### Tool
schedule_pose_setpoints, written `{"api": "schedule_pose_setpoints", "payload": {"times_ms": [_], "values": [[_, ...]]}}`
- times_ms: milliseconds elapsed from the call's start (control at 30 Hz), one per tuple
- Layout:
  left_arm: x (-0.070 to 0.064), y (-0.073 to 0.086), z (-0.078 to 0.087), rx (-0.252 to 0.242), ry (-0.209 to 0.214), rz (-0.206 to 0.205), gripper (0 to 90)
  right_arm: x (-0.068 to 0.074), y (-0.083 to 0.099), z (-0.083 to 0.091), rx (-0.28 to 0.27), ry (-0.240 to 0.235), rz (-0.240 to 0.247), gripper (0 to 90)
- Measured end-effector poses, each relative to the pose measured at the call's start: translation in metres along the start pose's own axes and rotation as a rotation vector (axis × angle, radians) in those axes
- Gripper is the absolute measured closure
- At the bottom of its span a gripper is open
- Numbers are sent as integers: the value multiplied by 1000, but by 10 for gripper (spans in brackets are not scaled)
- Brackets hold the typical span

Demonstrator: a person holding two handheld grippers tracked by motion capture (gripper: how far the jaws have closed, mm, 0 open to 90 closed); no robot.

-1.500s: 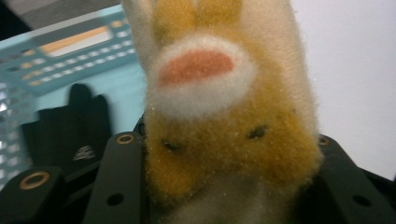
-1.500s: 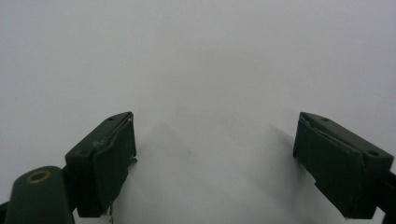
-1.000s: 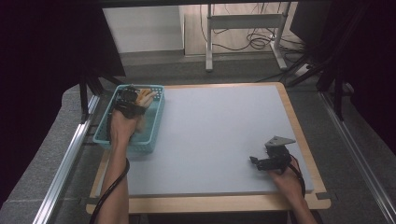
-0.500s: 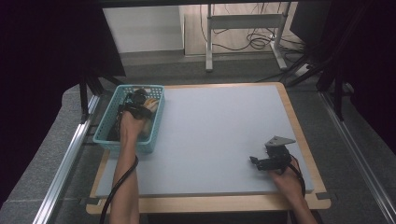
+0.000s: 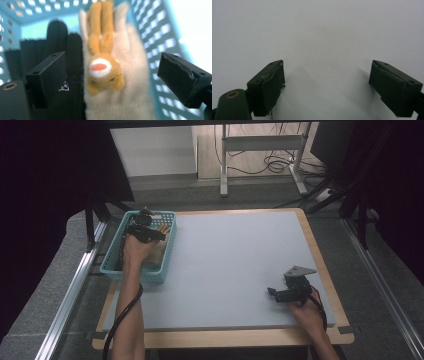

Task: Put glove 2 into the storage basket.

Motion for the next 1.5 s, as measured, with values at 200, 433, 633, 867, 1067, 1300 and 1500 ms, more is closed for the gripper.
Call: {"api": "schedule_pose_setpoints", "payload": {"times_ms": [200, 433, 633, 867, 1067, 1300, 1500], "values": [[5, 3, 9, -18, -27, -2, 330, 0, 0, 0, 0, 0, 0, 129], [17, 21, -5, 7, -82, 45, 677, 0, 0, 0, 0, 0, -1, 129], [21, 26, -12, 39, -96, 60, 681, 0, 0, 0, 0, 0, 0, 129], [7, 22, -16, 31, -2, 38, 659, 0, 0, 0, 0, 0, -1, 129], [19, 14, -5, -55, -72, 72, 691, 0, 0, 0, 0, 0, -1, 129], [29, 33, -24, 45, -88, 74, 785, 0, 0, 0, 0, 0, -3, 129], [12, 31, -31, 67, -17, 32, 850, 0, 0, 0, 0, 0, -3, 129]]}}
Point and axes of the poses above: each handheld gripper's, and its own axes: z roughly backward along the jaws, y roughly out of its underside, x roughly to its left, the point moved 5 cm from there along -z, roughly forward along the jaws, and after that the axes turned 9 degrees about -x, right-handed, at the moved point
